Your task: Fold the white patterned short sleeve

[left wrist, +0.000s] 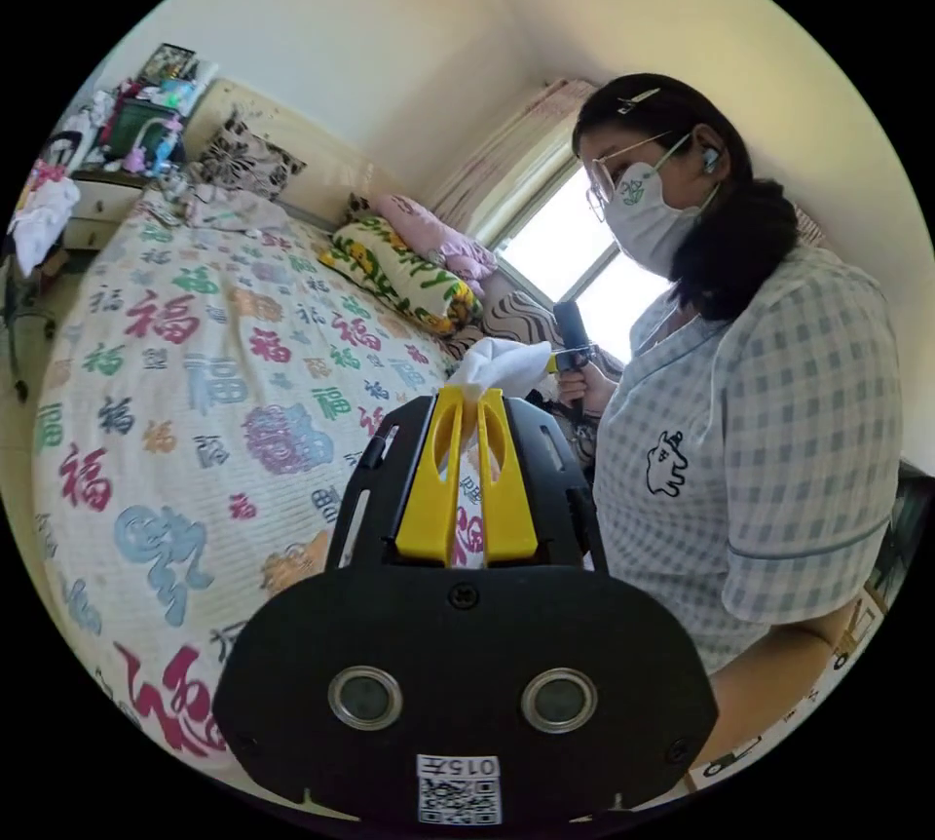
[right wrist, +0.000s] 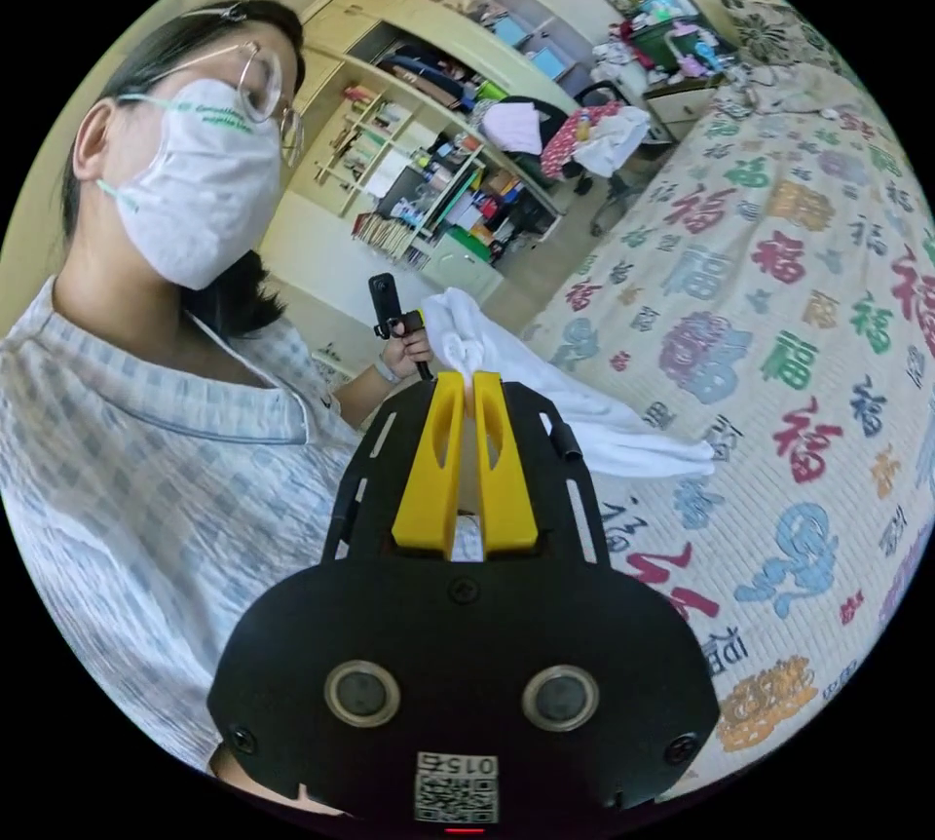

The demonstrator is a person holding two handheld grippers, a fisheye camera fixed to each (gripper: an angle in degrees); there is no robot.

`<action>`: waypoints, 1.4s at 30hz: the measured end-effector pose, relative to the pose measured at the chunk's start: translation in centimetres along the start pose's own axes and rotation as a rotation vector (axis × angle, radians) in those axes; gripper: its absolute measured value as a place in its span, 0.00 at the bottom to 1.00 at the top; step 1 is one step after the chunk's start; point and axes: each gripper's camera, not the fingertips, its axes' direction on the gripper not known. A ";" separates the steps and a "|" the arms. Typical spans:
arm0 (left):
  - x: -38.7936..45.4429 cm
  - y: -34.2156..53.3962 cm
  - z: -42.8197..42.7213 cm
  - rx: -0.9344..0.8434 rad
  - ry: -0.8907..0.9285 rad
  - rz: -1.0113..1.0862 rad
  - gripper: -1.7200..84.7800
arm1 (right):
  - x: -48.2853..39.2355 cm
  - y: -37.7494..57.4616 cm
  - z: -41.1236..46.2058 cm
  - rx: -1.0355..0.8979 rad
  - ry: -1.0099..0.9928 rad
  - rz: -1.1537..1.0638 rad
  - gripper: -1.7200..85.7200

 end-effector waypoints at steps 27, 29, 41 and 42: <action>-38.5 7.4 -17.8 -0.262 -0.445 -0.456 0.02 | 23.7 -25.5 40.8 -0.089 0.130 0.415 0.02; -38.8 6.9 -17.3 -0.287 -0.469 -0.446 0.02 | 24.4 -26.7 41.1 -0.099 0.117 0.444 0.03; -39.6 4.8 -15.9 -0.309 -0.554 -0.536 0.04 | 25.8 -28.4 40.2 -0.118 0.263 0.597 0.06; -39.1 4.6 -16.3 -0.282 -0.562 -0.530 0.04 | 25.4 -28.1 39.8 -0.109 0.273 0.599 0.06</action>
